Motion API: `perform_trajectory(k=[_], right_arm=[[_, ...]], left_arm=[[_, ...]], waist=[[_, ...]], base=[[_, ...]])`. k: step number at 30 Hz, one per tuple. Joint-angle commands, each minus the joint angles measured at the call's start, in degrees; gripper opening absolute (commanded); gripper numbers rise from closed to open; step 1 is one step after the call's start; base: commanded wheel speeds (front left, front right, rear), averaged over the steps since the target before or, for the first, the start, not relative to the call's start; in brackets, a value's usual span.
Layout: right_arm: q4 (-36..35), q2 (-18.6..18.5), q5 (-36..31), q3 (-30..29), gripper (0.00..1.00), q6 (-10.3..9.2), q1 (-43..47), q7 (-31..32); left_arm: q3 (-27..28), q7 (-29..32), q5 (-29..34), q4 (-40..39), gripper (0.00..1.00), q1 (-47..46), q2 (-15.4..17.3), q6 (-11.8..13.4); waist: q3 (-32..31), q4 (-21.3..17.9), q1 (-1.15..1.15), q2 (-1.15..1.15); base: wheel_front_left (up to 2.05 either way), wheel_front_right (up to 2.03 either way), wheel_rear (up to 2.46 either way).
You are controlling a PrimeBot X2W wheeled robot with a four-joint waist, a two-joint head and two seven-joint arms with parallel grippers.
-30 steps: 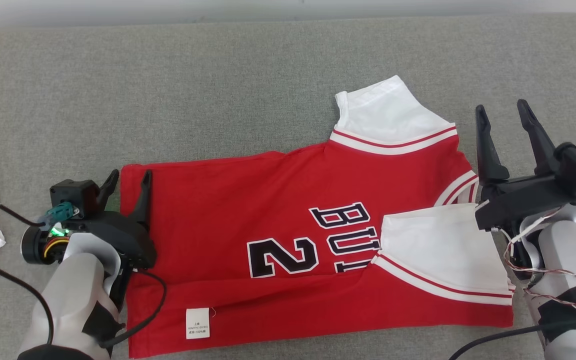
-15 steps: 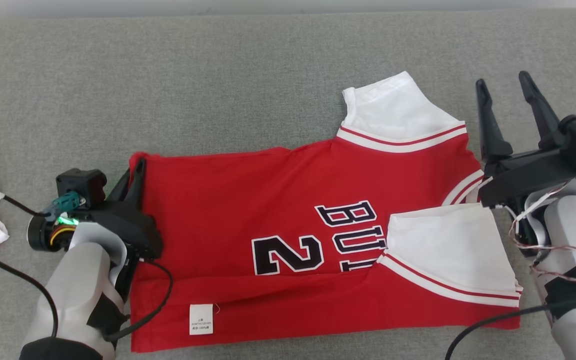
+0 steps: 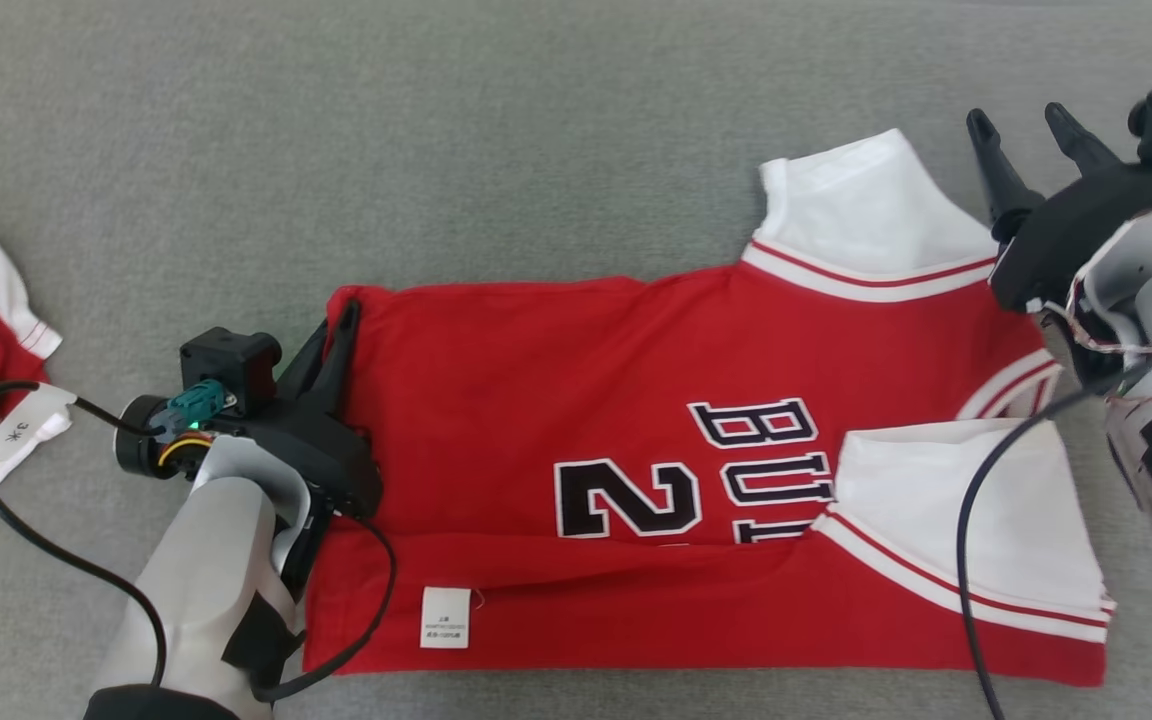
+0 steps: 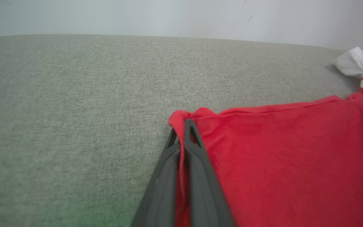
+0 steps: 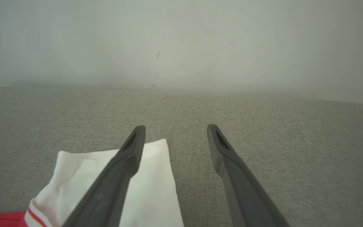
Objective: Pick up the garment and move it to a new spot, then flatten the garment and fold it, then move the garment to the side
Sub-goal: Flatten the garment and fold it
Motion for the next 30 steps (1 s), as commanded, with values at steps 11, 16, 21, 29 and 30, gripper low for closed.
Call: perform_trajectory(k=[11, 16, 21, 29, 30], right_arm=[[8.42, -2.40, 4.48, 11.22, 1.00, -0.07, -8.61, 7.58], [11.50, -2.31, 6.53, 14.35, 1.00, -0.08, -11.12, 7.60], [14.63, -1.77, 7.04, 15.38, 1.00, -0.08, -12.07, 7.17], [17.07, -1.22, 8.92, 18.03, 0.31, -0.08, -13.25, 7.08], [17.10, -1.18, 9.29, 18.36, 0.16, -0.08, -13.39, 6.81]], left_arm=[[-2.94, 0.00, -1.50, -2.51, 0.00, -1.15, -0.37, 0.03], [-4.59, 0.02, -2.91, -2.96, 0.00, -1.62, -0.31, 0.45], [-5.62, 0.07, -3.77, -2.96, 0.00, -1.77, -0.31, 0.87], [-6.88, 0.14, -4.83, -2.72, 0.00, -2.27, -0.35, 1.28], [-7.03, 0.14, -4.92, -2.68, 0.00, -2.35, -0.37, 1.32]], waist=[[5.67, 4.78, 0.00, 0.00], [7.34, 5.36, 0.00, 0.00], [7.66, 5.49, 0.00, 0.00], [7.92, 5.73, 0.00, 0.00], [7.94, 5.72, 0.00, 0.00]], base=[[0.00, 0.00, 0.00], [0.00, 0.00, 0.00], [0.00, 0.00, 0.00], [0.00, 0.00, 0.00], [0.00, 0.00, 0.00]])
